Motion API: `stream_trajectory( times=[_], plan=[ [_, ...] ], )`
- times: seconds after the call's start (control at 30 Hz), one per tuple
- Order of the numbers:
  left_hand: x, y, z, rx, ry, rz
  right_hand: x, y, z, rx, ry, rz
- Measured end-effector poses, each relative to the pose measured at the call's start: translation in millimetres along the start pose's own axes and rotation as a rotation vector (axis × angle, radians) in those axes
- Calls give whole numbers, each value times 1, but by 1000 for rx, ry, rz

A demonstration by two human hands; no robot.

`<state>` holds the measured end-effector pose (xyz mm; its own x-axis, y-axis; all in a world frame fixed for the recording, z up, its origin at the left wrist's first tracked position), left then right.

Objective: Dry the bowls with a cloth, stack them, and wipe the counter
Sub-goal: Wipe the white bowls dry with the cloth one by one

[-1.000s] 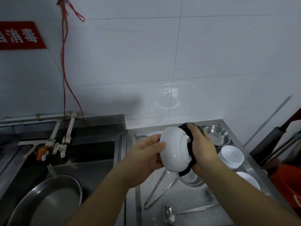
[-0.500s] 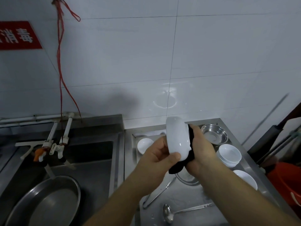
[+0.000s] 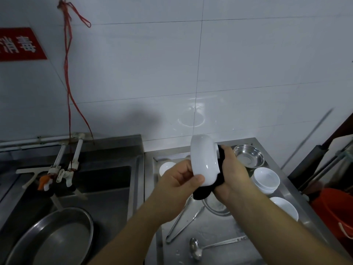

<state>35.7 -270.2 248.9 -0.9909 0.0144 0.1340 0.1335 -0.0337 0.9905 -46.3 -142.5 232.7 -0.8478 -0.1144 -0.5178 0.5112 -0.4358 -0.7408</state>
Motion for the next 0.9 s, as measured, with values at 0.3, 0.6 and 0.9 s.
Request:
stream_trajectory(
  times=[0.3, 0.6, 0.9],
  plan=[
    [2, -3, 4, -179, 18, -66, -4, 0, -7, -42, 110, -97],
    [-2, -4, 17, 356, 104, 36, -28, -3, -4, -183, 62, -356],
    [1, -6, 16, 849, -62, 0, -23, -16, -20, -336, -29, -392]
  ],
)
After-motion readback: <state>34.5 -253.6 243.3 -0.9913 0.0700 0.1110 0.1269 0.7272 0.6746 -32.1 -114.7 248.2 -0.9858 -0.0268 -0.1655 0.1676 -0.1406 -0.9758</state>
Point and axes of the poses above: each hand's wrist, its own x-axis towards the middle knuckle, its own z-axis out of the palm, y = z × x, the point moved 5 cm from there along x, towards the middle knuckle
